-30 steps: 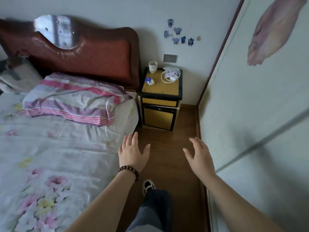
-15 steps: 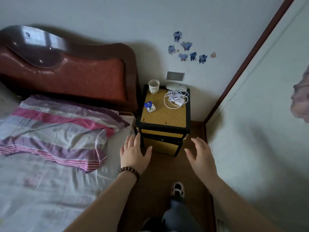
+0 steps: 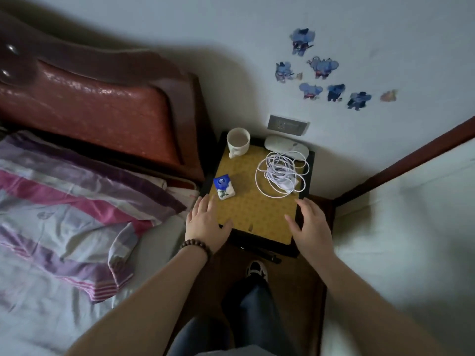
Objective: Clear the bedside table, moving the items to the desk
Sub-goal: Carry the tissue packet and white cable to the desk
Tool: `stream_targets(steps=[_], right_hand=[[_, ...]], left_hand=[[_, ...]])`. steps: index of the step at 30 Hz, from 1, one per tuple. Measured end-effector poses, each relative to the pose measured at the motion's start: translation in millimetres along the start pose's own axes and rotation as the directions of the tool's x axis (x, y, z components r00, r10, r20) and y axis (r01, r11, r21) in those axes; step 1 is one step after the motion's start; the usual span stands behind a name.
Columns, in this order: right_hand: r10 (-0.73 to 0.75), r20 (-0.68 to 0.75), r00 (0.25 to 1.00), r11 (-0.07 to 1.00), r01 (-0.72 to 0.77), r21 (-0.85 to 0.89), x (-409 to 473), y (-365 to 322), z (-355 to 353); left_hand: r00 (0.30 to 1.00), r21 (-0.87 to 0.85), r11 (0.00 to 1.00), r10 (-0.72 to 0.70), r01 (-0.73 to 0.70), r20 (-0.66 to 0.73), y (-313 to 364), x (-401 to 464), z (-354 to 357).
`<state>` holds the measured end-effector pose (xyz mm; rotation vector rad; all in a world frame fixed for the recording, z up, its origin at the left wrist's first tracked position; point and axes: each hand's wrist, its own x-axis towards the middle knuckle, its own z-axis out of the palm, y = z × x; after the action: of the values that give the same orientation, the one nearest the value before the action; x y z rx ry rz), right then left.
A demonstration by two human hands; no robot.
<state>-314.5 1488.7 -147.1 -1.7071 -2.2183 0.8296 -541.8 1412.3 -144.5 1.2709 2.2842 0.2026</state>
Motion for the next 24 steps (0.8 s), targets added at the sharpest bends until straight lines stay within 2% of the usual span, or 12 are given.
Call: stream_targets(steps=[7,14,20,22,24], right_hand=[[0.038,0.082,0.996,0.999,-0.037,-0.020,77.9,26.1,12.1],[0.024,0.080,0.997,0.998,-0.020,-0.053,116.6,37.3,44.8],[0.019,-0.019,1.000,0.994,-0.021,-0.111,133.2,42.2,61.1],[-0.011,-0.036,0.999,0.986,0.004,-0.170,146.2,41.2,63.3],[-0.039,0.006,0.999,0.961,0.039,-0.273,164.1,38.7,68.5]], left_hand=[[0.986,0.046,0.994,-0.100,0.095,0.136,-2.0,97.7,39.3],[0.980,0.103,0.995,-0.007,-0.014,0.198,-26.6,158.8,70.5],[0.986,0.070,0.987,0.141,-0.148,0.091,-32.7,165.5,75.8],[0.988,0.027,0.989,0.146,-0.147,0.048,-28.5,162.3,76.8],[0.992,-0.019,0.991,0.129,-0.129,0.017,-22.4,158.7,77.3]])
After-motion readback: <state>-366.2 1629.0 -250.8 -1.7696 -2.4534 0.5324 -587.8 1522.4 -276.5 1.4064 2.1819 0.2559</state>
